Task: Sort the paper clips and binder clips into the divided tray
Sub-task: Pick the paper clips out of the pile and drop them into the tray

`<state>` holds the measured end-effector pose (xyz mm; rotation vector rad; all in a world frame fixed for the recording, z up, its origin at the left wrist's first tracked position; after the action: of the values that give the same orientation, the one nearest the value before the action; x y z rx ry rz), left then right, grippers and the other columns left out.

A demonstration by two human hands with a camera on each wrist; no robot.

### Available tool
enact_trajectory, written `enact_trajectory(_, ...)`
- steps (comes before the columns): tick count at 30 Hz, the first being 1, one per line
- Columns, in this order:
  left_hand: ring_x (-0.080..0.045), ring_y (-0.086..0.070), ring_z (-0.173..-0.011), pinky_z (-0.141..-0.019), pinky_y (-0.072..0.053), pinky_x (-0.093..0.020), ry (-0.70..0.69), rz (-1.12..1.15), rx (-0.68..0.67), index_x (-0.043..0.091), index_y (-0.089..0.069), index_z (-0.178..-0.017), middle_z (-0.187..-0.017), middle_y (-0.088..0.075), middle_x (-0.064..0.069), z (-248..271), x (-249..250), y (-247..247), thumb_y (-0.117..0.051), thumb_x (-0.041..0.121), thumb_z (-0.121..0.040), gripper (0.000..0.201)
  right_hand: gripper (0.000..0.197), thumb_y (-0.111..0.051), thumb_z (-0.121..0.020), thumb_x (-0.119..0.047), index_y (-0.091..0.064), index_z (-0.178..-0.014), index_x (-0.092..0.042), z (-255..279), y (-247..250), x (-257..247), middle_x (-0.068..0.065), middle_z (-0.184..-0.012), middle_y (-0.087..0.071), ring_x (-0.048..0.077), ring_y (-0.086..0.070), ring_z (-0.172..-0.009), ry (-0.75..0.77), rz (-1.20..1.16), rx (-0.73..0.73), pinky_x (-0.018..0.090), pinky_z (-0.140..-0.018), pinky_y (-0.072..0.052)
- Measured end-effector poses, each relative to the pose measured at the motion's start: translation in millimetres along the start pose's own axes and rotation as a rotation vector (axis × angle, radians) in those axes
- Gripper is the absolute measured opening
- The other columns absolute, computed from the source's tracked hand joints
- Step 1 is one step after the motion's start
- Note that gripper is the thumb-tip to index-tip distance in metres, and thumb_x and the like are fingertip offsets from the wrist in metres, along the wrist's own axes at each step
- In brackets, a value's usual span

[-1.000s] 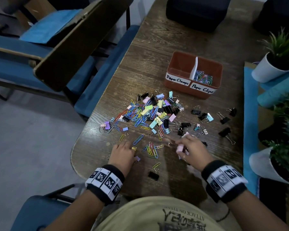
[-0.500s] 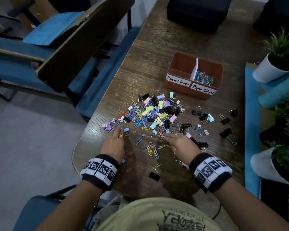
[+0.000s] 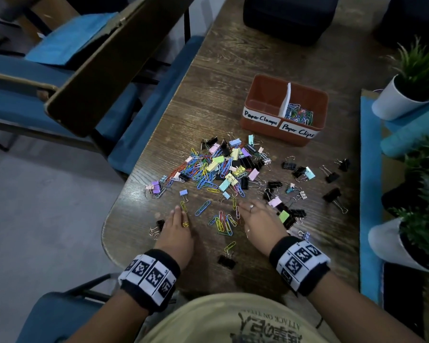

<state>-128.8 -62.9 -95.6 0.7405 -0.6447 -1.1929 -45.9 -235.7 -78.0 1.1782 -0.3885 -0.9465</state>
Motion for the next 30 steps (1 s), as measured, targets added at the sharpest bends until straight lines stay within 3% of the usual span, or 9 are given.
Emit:
enact_trajectory(6, -0.023, -0.039, -0.131, -0.107, -0.032, -0.032, -0.261, 0.166, 0.038, 0.013, -0.034, -0.142, -0.152, -0.021, 0.0, 6.8, 23.2, 10.6, -0.035, 0.016, -0.094, 0.048, 0.068, -0.041, -0.086, 0.0, -0.017, -0.148, -0.014, -29.8, 16.1, 6.4, 0.0, -0.157, -0.016, 0.023, -0.002, -0.146, -0.094, 0.072, -0.088, 0.043, -0.117, -0.009)
enact_trajectory(9, -0.023, -0.043, -0.125, -0.104, -0.039, -0.036, -0.246, 0.147, 0.154, 0.009, -0.055, -0.125, -0.144, -0.034, -0.001, -6.2, 20.6, 23.2, -0.038, 0.016, -0.092, 0.038, 0.062, -0.04, -0.089, -0.005, -0.02, -0.147, -0.013, -25.6, 12.9, 6.5, 0.002, -0.156, -0.021, 0.024, -0.002, -0.146, -0.059, 0.139, -0.082, 0.044, -0.117, -0.009)
enact_trajectory(11, -0.022, -0.039, -0.126, -0.106, -0.037, -0.037, -0.247, 0.11, 0.219, 0.007, -0.061, -0.117, -0.142, -0.036, -0.003, -17.7, 22.6, 34.1, -0.04, 0.014, -0.092, 0.034, 0.058, -0.04, -0.09, -0.009, -0.022, -0.146, -0.011, -15.7, 7.1, 6.3, 0.003, -0.153, -0.027, 0.024, -0.004, -0.146, -0.043, 0.169, -0.065, 0.044, -0.117, -0.009)
enact_trajectory(15, -0.027, -0.028, -0.133, -0.11, -0.034, -0.044, -0.346, -0.05, 0.189, 0.015, -0.054, -0.128, -0.149, -0.021, -0.007, -39.9, 47.2, 50.7, -0.045, 0.011, -0.091, 0.038, 0.06, -0.038, -0.09, -0.011, -0.019, -0.146, -0.004, 2.4, -9.0, 4.4, 0.009, -0.15, -0.034, 0.025, -0.004, -0.146, -0.064, 0.201, -0.089, 0.044, -0.117, -0.008)
enact_trajectory(17, -0.03, -0.02, -0.137, -0.112, -0.028, -0.047, -0.358, -0.12, 0.129, 0.021, -0.048, -0.134, -0.153, -0.011, -0.007, -48.4, 57.2, 52.6, -0.047, 0.012, -0.09, 0.045, 0.061, -0.042, -0.087, -0.01, -0.023, -0.145, -0.006, 5.9, -16.8, 1.0, 0.011, -0.15, -0.032, 0.027, -0.011, -0.144, -0.069, 0.147, -0.093, 0.045, -0.115, -0.014)
enact_trajectory(20, -0.028, -0.012, -0.142, -0.114, -0.023, -0.043, -0.379, -0.133, 0.087, 0.021, -0.022, -0.148, -0.156, 0.001, -0.004, -57.3, 59.9, 55.4, -0.049, 0.002, -0.087, 0.069, 0.058, -0.057, -0.071, -0.006, -0.053, -0.129, -0.009, 8.0, -21.9, -7.2, 0.012, -0.133, -0.056, 0.034, -0.042, -0.131, 0.088, 0.034, -0.062, 0.05, -0.105, -0.035)
enact_trajectory(22, -0.025, -0.011, -0.143, -0.116, -0.023, -0.04, -0.397, -0.063, 0.096, 0.021, -0.01, -0.149, -0.157, 0.004, -0.003, -53.9, 57.0, 59.2, -0.049, -0.005, -0.083, 0.081, 0.055, -0.06, -0.065, -0.004, -0.062, -0.119, -0.007, 8.2, -18.3, -7.1, 0.012, -0.123, -0.063, 0.036, -0.052, -0.122, 0.183, -0.03, -0.021, 0.052, -0.103, -0.038)
enact_trajectory(26, -0.026, -0.018, -0.143, -0.117, -0.022, -0.036, -0.295, 0.091, 0.233, 0.007, -0.041, -0.138, -0.157, -0.006, -0.008, -28.9, 31.1, 56.6, -0.042, -0.003, -0.085, 0.054, 0.062, -0.043, -0.085, 0.001, -0.031, -0.144, -0.014, 6.5, -8.2, 4.3, 0.003, -0.153, -0.028, 0.019, -0.024, -0.141, 0.06, -0.165, -0.033, 0.036, -0.118, -0.02)
enact_trajectory(30, -0.025, -0.033, -0.136, -0.113, -0.026, -0.031, -0.164, 0.158, 0.218, 0.007, -0.032, -0.143, -0.155, -0.016, -0.007, -6.8, 6.1, 30.2, -0.036, 0.013, -0.095, 0.048, 0.066, -0.039, -0.089, 0.0, -0.016, -0.149, -0.014, -6.3, -4.8, -0.8, 0.0, -0.158, -0.012, 0.017, -0.008, -0.146, 0.073, -0.106, -0.111, 0.033, -0.118, -0.009)
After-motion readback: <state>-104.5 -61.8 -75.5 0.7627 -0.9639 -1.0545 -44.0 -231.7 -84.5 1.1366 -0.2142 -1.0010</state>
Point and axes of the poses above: each hand's wrist, its own z-axis away from the middle knuckle, its own y-axis out of the back of the hand, x = y × z, the point moved 3 cm from there along -z, towards the middle knuckle
